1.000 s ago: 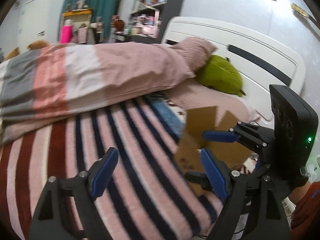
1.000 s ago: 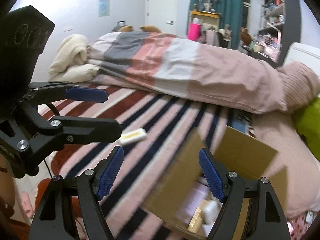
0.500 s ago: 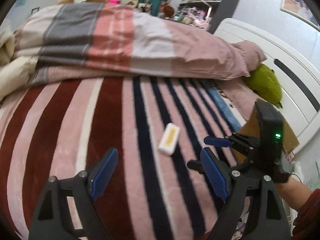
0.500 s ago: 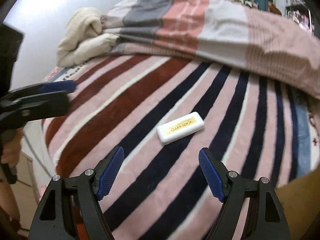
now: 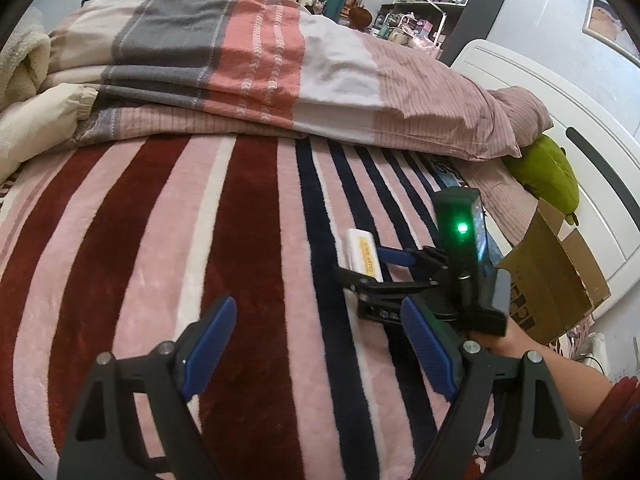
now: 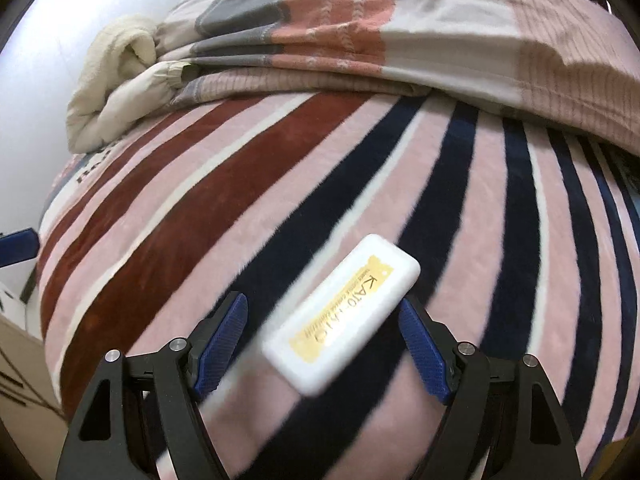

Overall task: Organize rigid objects
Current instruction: 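Return the right gripper and grasp the white KATO-KATO box, then carry the KATO-KATO box into the cardboard box and release it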

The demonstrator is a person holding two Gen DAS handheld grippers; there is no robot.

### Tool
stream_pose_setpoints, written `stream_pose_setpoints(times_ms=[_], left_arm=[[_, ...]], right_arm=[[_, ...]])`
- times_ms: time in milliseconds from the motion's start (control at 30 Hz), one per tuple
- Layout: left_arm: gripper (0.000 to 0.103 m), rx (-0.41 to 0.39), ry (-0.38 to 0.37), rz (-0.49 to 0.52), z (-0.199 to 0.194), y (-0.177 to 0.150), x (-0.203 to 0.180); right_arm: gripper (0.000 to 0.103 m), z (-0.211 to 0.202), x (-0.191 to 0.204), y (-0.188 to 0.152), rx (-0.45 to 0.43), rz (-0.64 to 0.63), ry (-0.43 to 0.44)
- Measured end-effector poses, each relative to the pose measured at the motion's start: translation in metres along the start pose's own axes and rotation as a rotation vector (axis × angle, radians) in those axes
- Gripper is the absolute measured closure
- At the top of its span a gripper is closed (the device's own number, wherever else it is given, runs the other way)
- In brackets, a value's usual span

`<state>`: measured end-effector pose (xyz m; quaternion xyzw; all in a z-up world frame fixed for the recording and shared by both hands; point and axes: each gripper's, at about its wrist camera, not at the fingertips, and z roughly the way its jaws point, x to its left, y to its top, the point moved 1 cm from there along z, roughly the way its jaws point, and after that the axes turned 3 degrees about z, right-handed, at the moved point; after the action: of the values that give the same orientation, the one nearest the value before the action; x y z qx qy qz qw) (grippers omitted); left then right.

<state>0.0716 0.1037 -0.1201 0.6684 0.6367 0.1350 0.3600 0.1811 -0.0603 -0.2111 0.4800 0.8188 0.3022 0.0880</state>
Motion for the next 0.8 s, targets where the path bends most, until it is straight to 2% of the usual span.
stream_pose_setpoints(times_ms=[33,67,133,200,400,567,633,700,733,800], left_arm=[[0.021,-0.002,-0.001,0.000,-0.001,-0.001,0.000],[0.021,-0.003,-0.003,-0.001,-0.003,-0.001,-0.001],[0.021,-0.005,-0.004,0.000,-0.005,-0.001,-0.002],[0.021,-0.006,-0.006,0.001,-0.006,0.000,-0.003],[0.021,-0.013,-0.040,0.024,-0.013,0.006,-0.020],[0.022,-0.029,-0.165,0.069,-0.020,0.017,-0.058],[0.030,-0.036,-0.212,0.101,-0.023,0.024,-0.080],[0.048,-0.033,-0.263,0.121,-0.026,0.030,-0.099],[0.051,-0.034,-0.285,0.136,-0.028,0.034,-0.109],[0.063,-0.047,-0.326,0.168,-0.033,0.040,-0.128]], right_arm=[[0.053,0.002,0.002,0.000,-0.004,-0.010,-0.016],[0.063,0.004,0.004,0.001,-0.003,-0.028,-0.049],[0.072,0.003,0.009,0.001,-0.002,-0.065,-0.078],[0.072,-0.001,0.015,-0.003,-0.001,-0.113,-0.090],[0.072,-0.042,0.024,-0.022,-0.010,-0.179,-0.024],[0.072,-0.113,0.038,-0.028,-0.090,-0.218,0.067],[0.072,-0.145,0.044,-0.029,-0.134,-0.237,0.098],[0.072,-0.172,0.047,-0.030,-0.175,-0.250,0.121],[0.072,-0.187,0.047,-0.031,-0.199,-0.259,0.131],[0.072,-0.214,0.047,-0.032,-0.245,-0.276,0.139]])
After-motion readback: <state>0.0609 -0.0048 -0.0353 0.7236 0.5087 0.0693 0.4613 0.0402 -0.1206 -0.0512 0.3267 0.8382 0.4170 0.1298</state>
